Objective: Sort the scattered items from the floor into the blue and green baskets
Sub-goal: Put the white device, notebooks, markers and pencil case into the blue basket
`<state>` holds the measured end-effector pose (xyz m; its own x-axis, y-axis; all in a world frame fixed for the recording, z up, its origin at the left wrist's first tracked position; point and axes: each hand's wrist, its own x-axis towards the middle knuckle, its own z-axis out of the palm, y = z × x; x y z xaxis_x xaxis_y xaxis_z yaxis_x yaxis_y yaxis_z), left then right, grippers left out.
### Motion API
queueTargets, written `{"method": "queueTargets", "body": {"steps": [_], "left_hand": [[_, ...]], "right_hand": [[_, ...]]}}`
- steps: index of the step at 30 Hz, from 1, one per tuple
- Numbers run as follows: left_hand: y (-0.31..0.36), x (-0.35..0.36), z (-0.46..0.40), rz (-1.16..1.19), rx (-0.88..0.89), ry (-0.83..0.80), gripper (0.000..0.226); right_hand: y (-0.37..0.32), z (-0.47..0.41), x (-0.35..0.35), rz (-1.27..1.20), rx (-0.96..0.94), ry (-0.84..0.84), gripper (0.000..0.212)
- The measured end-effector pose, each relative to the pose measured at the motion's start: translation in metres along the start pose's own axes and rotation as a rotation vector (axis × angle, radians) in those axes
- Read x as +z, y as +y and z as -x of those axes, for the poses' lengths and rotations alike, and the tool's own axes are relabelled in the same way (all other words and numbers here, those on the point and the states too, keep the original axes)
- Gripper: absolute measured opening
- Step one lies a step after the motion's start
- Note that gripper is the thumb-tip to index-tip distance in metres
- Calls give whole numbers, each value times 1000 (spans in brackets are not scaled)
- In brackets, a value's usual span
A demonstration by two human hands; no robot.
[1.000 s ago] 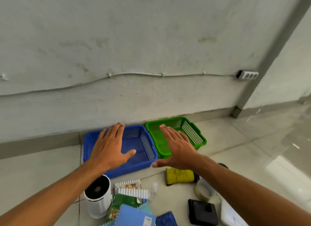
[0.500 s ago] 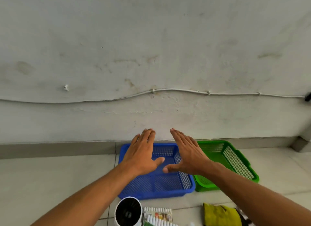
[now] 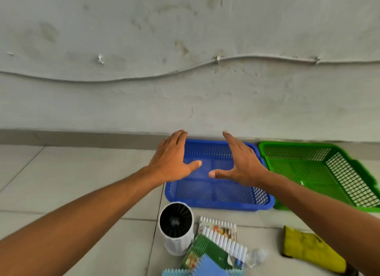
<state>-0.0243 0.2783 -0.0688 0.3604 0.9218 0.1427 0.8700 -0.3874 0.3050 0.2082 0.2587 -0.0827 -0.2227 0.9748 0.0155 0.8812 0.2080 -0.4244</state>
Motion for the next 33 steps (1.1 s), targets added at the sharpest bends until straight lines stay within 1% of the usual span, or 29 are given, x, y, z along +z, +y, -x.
{"method": "queueTargets", "body": {"steps": [3,6,8,13,17,21,24,26,30,33], "left_hand": [[-7,25,15,2,-28,3,98],[-16,35,26,-14,-7,37,94],[-21,36,30,-17,12,57,90],[-44,33,33,-54,25,55,72],[-63,35,37,-57,-33,24,63],[-72,38,43,-64,-48,3,61],[-73,37,47,-81,31,-14,58],[-75,36,48,-99,82,-4,57],[-78,37,49,-120,107,23,57],[-80,38,49,-133,120,18,58]], "right_hand": [[-6,17,26,-15,-57,-63,138],[-16,35,41,21,-115,-123,135],[-23,43,47,32,-114,-160,135],[-43,58,62,-106,-59,-229,135],[-65,69,80,-161,-105,-285,133],[-82,73,101,-115,-152,-256,120],[-88,74,114,-120,-167,-144,102],[-89,73,116,-119,-187,-100,94],[-85,69,110,-145,-211,-91,93],[-83,66,96,-168,-249,-43,93]]}}
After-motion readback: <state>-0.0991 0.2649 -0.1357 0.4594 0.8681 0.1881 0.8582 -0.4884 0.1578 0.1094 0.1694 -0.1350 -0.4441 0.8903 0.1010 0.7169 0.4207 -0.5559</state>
